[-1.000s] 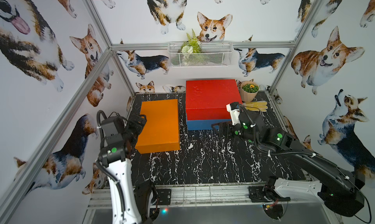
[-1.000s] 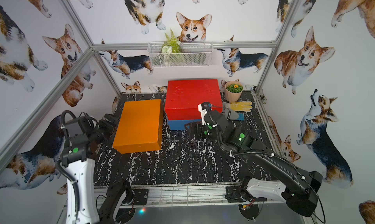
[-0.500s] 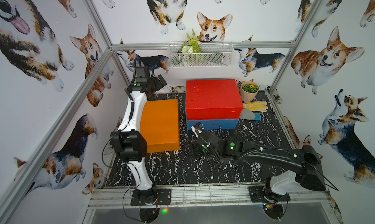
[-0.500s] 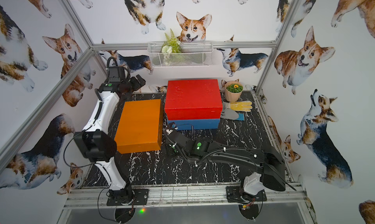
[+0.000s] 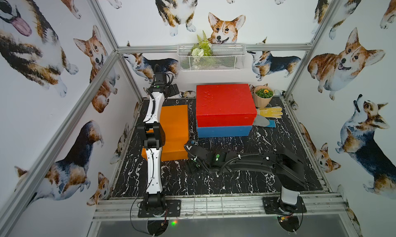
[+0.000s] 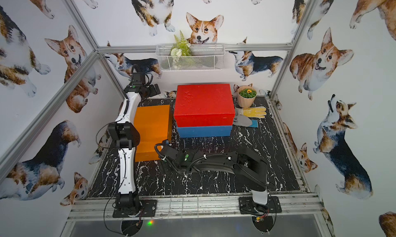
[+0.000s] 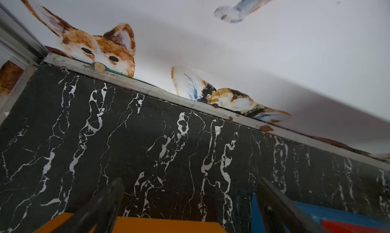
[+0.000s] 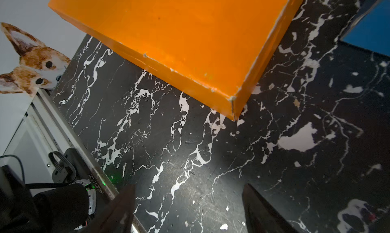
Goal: Stack the shoeboxes
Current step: Move the shoebox to the center of the board.
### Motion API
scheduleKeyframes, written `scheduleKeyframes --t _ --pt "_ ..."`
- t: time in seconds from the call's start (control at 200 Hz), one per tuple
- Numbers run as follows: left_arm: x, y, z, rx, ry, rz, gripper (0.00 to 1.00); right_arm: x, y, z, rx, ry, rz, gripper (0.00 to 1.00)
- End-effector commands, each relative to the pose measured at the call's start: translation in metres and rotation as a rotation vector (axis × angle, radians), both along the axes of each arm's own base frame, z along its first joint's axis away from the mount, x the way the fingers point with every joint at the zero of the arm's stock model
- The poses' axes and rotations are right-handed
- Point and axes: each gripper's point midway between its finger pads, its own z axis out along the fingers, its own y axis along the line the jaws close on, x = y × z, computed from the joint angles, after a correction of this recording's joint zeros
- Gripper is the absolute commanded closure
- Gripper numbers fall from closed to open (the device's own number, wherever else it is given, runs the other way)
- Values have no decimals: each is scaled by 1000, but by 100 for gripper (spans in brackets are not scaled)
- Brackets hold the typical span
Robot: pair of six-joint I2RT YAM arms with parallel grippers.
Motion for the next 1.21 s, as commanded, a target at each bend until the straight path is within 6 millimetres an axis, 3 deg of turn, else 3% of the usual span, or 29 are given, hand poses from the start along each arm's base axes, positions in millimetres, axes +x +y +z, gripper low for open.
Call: scheduleKeyframes --t 0.0,0.205,0.525,0.751,0.951,1.201 --pt "1 13 -23 62 34 0 0 2 13 -2 16 13 -9 20" --pt "-14 30 -63 89 140 36 1 8 19 -17 -24 13 -23 20" --pt "-60 68 -69 55 186 156 2 27 4 -27 -53 41 -77 23" --pt "-111 87 -94 -8 227 275 2 29 -17 -29 -70 59 -111 24" --pt "-158 88 -111 -98 222 358 2 32 -46 -31 -70 82 -168 24" --pt "-209 74 -118 -178 244 399 3 39 -82 -26 -44 90 -242 24"
